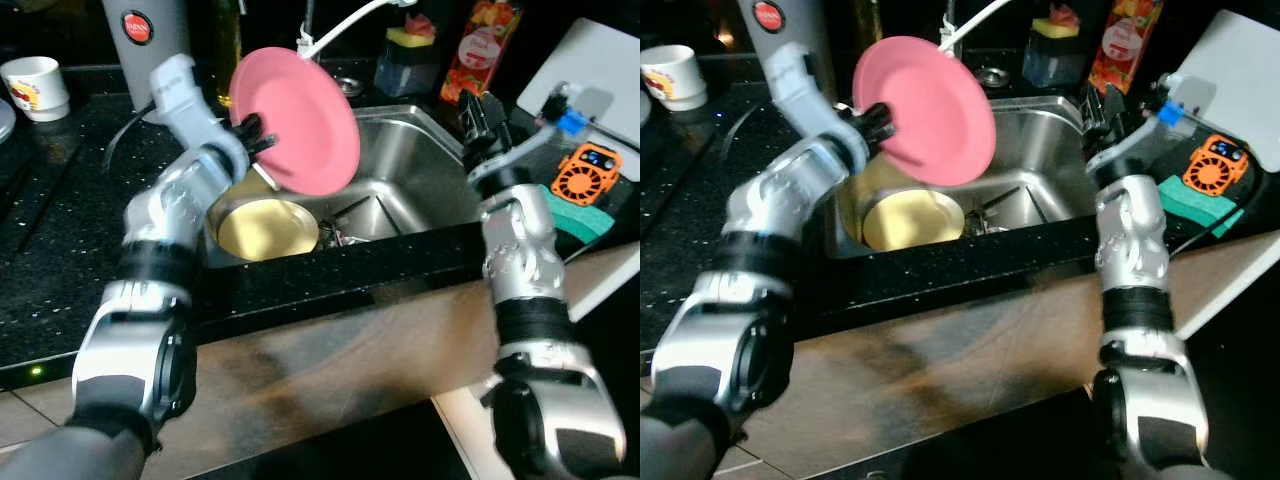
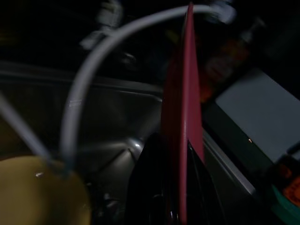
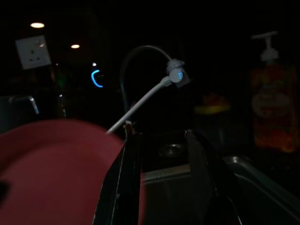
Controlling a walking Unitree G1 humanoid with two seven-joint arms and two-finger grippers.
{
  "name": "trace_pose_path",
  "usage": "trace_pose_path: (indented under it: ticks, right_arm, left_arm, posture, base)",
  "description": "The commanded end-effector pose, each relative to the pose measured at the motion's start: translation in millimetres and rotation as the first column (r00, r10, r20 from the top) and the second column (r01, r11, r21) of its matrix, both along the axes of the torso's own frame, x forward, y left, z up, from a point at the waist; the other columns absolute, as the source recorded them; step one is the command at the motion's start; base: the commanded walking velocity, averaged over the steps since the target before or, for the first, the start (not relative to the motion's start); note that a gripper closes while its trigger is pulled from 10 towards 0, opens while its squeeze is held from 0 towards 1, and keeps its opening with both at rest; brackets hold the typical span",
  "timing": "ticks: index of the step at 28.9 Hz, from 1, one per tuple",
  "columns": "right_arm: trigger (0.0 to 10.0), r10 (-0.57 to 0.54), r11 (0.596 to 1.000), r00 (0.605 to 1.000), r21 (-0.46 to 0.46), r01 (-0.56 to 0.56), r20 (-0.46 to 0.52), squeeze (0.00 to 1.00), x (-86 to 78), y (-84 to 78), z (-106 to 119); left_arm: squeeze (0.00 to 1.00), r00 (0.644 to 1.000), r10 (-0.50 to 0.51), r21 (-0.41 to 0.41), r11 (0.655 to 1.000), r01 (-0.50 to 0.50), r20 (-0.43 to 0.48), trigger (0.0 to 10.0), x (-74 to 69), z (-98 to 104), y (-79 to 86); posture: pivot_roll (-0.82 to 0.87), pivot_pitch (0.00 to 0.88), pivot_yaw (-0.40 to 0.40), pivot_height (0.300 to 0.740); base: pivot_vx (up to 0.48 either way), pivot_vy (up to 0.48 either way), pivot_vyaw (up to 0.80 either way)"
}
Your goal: Kitchen organization
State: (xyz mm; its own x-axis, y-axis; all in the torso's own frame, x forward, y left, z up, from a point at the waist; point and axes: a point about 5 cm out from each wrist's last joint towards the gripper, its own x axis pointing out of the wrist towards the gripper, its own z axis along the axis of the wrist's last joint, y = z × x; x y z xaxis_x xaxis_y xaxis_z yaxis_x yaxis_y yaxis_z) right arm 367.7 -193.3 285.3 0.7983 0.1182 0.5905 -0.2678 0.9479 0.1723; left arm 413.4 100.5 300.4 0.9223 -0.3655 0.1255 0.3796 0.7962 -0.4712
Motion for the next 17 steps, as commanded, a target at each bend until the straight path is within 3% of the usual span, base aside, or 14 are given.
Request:
trace_pose_path:
  ticks: [1,4,6,7,8,9,10,13,14,17]
  right_arm:
    - [10.0,0.014,0.999,1.0,-0.038,-0.013,0.013,0.0,-5.0,7.2,1]
    - [10.0,0.03,0.998,0.999,-0.047,-0.029,0.024,0.0,-7.5,10.6,1]
    - [10.0,0.032,0.999,0.999,-0.042,-0.031,0.028,0.0,-8.1,10.9,2]
    - [10.0,0.037,0.999,0.999,-0.037,-0.036,0.036,0.0,-9.8,11.6,5]
    - [10.0,0.037,0.999,0.999,-0.037,-0.036,0.036,0.0,-9.8,11.6,5]
    - [10.0,0.041,0.999,0.998,-0.036,-0.04,0.04,0.0,-11.0,12.5,6]
    - [10.0,0.044,0.998,0.998,-0.036,-0.043,0.04,0.0,-13.0,13.5,7]
    - [10.0,0.054,0.998,0.998,-0.04,-0.053,0.037,0.0,-16.7,16.0,8]
    - [10.0,0.059,0.998,0.998,-0.041,-0.057,0.036,0.0,-17.7,16.6,8]
    - [10.0,0.068,0.997,0.997,-0.04,-0.067,0.033,0.0,-18.4,17.9,8]
  left_arm:
    - [0.0,0.997,-0.013,0.054,0.998,0.017,-0.071,0.0,4.1,-13,-17.3]
    - [0.0,0.985,-0.001,0.086,0.996,0.016,-0.171,0.0,5.8,-24,-37.5]
    - [0.0,0.982,0.01,0.098,0.995,0.008,-0.188,0.0,6.0,-27,-39.8]
    - [0.0,0.978,0.041,0.121,0.993,-0.016,-0.204,1.2,6.5,-31,-40.0]
    - [0.0,0.978,0.041,0.121,0.993,-0.016,-0.204,1.2,6.5,-31,-40.0]
    - [0.0,0.979,0.054,0.13,0.991,-0.029,-0.198,4.9,7.1,-31,-39.1]
    - [0.0,0.98,0.058,0.132,0.991,-0.033,-0.189,10.0,7.6,-31,-38.4]
    - [0.0,0.989,0.069,0.1,0.993,-0.056,-0.133,10.0,10.2,-19,-30.7]
    - [1.0,0.991,0.079,0.084,0.994,-0.07,-0.109,10.0,11.2,-14,-26.6]
    - [1.0,0.995,0.083,0.043,0.996,-0.081,-0.05,10.0,12.6,-2,-16.0]
  posture:
    - [0.07,0.064,0.017,0.74]
    - [0.06,0.063,0.022,0.74]
    - [0.06,0.063,0.022,0.74]
    - [0.06,0.063,0.022,0.74]
    - [0.06,0.063,0.022,0.74]
    - [0.06,0.063,0.023,0.74]
    - [0.06,0.063,0.023,0.74]
    - [0.06,0.065,0.015,0.74]
    - [0.07,0.066,0.011,0.74]
    - [0.08,0.069,-0.002,0.74]
  base:
    - [0.0,0.0,0.0]
    - [0.0,0.0,0.0]
    - [0.0,0.0,0.0]
    - [0.0,0.0,0.0]
    - [0.0,0.0,0.0]
    - [0.0,0.0,0.0]
    - [0.0,0.0,0.0]
    - [0.0,0.0,0.0]
    - [0.0,0.0,0.0]
    - [0.0,0.0,0.0]
